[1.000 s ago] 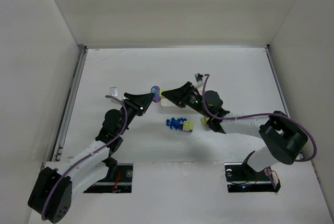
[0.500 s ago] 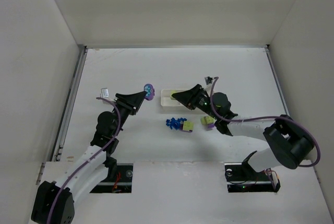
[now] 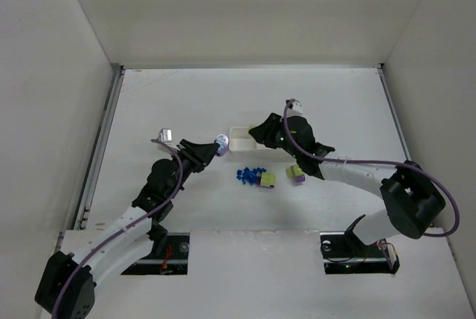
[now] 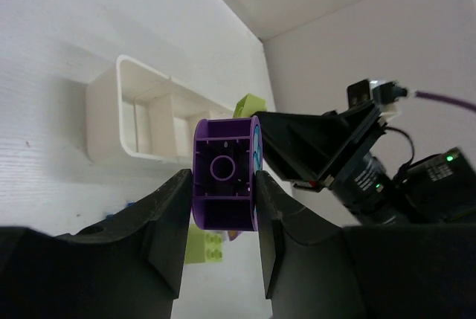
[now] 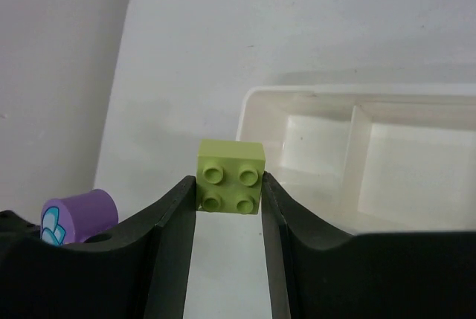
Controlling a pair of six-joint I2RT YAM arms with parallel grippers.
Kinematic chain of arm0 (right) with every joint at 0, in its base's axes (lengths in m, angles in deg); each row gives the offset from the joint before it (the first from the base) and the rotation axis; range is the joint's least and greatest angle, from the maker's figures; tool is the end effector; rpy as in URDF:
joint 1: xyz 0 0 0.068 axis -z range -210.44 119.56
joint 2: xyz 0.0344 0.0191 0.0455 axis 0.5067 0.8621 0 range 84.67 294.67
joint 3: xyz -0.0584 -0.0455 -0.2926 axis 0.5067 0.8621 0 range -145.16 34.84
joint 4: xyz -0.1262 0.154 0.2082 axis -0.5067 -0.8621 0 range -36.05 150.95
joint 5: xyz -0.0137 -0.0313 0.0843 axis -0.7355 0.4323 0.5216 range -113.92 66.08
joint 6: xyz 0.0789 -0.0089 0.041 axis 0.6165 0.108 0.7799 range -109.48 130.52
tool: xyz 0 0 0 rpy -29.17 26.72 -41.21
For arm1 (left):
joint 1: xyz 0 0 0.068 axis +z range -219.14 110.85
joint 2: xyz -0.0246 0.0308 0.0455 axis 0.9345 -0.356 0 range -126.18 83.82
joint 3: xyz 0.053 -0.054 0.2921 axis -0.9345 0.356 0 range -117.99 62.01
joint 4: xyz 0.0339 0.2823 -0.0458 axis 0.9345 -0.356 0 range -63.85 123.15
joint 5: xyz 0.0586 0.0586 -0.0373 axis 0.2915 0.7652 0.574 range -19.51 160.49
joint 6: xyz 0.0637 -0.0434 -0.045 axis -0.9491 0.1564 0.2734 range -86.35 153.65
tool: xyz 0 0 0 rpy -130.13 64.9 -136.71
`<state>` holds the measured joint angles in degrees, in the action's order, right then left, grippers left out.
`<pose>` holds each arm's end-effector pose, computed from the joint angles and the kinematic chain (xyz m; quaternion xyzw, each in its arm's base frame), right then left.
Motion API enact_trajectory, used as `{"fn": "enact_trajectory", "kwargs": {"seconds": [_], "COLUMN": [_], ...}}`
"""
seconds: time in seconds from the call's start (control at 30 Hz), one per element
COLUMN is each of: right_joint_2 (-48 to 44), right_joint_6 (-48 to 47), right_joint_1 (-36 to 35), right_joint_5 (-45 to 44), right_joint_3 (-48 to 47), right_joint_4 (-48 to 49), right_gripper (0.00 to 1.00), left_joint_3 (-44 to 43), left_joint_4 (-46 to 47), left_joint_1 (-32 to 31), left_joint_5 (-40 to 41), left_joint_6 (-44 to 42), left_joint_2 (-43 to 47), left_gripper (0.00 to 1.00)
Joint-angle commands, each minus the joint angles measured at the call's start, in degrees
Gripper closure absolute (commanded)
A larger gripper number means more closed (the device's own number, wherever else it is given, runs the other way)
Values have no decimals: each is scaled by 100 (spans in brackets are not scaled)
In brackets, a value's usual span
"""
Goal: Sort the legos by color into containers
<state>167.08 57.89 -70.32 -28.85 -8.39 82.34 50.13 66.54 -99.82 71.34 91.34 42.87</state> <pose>0.2937 0.2364 0.2319 0.0781 0.8038 0.3810 0.4502 0.1891 -0.1106 0.2374 -0.1641 0.6599 -0.5073 0.5293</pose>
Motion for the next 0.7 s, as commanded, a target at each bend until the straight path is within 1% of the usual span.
{"fn": "enact_trajectory", "kwargs": {"seconds": [0.0,0.13,0.2,0.33,0.43,0.5,0.6,0.63,0.67], "right_joint_2": [318,714,837,926,751,505,-74,-346,-697], "right_joint_6": [-659,-703,-695,-695,-660,-633,-580,-545,-502], "right_joint_1": [-191,-270,-297,-305,-297,-288,-113,-34,80], "right_joint_5": [-500,-544,-535,-544,-553,-597,-833,-982,-1184], "right_joint_3": [-502,-854,-968,-1083,-1013,-864,-434,-233,39], "right_joint_4": [-644,-715,-741,-750,-697,-627,-531,-522,-504], "right_gripper": [72,69,65,46,37,35,36,37,42], "left_joint_3": [-429,-526,-578,-640,-710,-780,-991,-1105,-1237], "left_joint_4": [-358,-491,-526,-509,-439,-333,-79,9,97], "left_joint_1": [-249,-434,-487,-540,-671,-803,-1084,-1198,-1312], "left_joint_5": [504,715,759,760,786,847,935,953,962], "left_joint_6": [-776,-1031,-1111,-1129,-1129,-1155,-1269,-1321,-1400], "left_joint_2": [148,184,175,17,-237,-430,-869,-1054,-1282], "left_gripper": [86,86,85,85,85,85,85,85,85]}}
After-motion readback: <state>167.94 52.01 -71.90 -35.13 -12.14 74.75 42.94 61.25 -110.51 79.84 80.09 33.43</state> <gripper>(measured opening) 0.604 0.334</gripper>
